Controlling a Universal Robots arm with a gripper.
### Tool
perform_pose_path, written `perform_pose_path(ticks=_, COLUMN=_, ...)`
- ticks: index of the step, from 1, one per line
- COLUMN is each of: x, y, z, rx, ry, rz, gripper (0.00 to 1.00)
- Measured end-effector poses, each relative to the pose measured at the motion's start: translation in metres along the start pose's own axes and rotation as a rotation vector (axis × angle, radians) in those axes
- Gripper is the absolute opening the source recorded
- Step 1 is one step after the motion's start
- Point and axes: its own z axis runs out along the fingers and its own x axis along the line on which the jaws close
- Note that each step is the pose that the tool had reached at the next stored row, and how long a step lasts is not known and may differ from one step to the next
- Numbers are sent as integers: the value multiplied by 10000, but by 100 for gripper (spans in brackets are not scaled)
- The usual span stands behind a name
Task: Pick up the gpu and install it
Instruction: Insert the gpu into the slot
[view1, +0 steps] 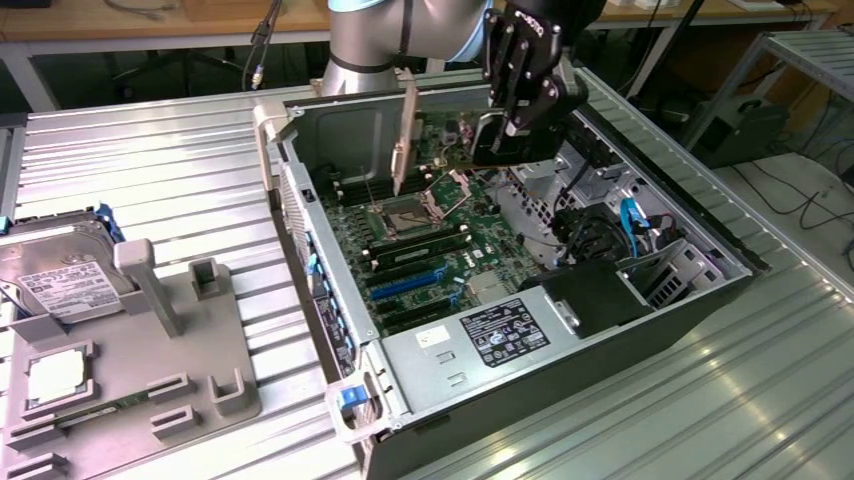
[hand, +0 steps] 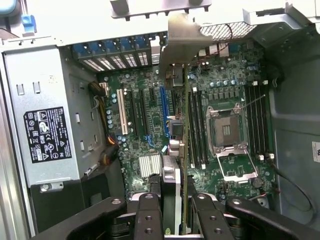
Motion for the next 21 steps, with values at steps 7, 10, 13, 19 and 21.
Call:
perform_pose_path(ticks=7, x=4, y=-1, z=0, rx=-3, ry=2, rz=-372, gripper=28)
perform_pose_path(ticks=10, x=5, y=0, z=0, rx=-4, ry=3, rz=-538, gripper=28)
perform_pose_path(ticks=13, x=7, y=-1, z=0, rx=-5, ry=4, rz=-753, gripper=28)
perform_pose_path(ticks=19, x=11, y=-1, z=0, rx=-8, ry=8, rz=-1159, gripper=28)
perform_pose_path(ticks=21, x=11, y=-1, z=0, rx=-9, ry=9, rz=-1342, gripper=28)
